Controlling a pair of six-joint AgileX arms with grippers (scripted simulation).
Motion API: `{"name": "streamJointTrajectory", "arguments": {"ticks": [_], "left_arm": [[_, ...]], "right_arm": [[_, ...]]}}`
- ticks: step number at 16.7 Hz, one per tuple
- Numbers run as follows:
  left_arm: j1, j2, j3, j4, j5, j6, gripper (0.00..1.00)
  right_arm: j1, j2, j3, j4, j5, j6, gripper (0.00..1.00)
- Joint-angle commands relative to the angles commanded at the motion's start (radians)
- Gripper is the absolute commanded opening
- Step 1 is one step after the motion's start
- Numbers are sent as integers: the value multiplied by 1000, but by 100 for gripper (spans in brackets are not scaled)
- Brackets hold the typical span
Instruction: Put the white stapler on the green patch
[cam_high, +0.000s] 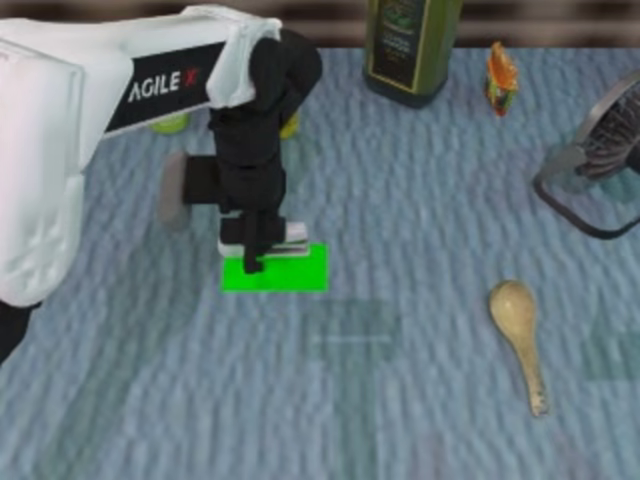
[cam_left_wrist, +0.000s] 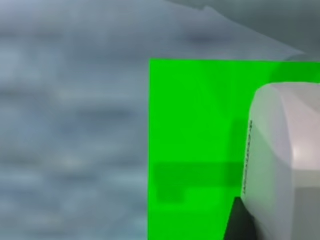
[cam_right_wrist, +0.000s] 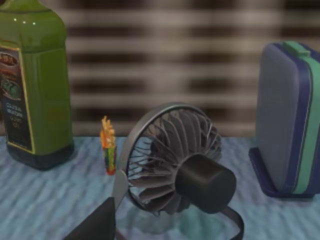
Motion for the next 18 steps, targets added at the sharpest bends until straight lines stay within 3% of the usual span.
{"name": "streamJointTrajectory", "arguments": {"ticks": [12, 18], "left_arm": [[0, 0, 0, 0, 0, 0, 98], [0, 0, 0, 0, 0, 0, 100]], "right_arm": [[0, 0, 0, 0, 0, 0, 100], [0, 0, 0, 0, 0, 0, 100]]}}
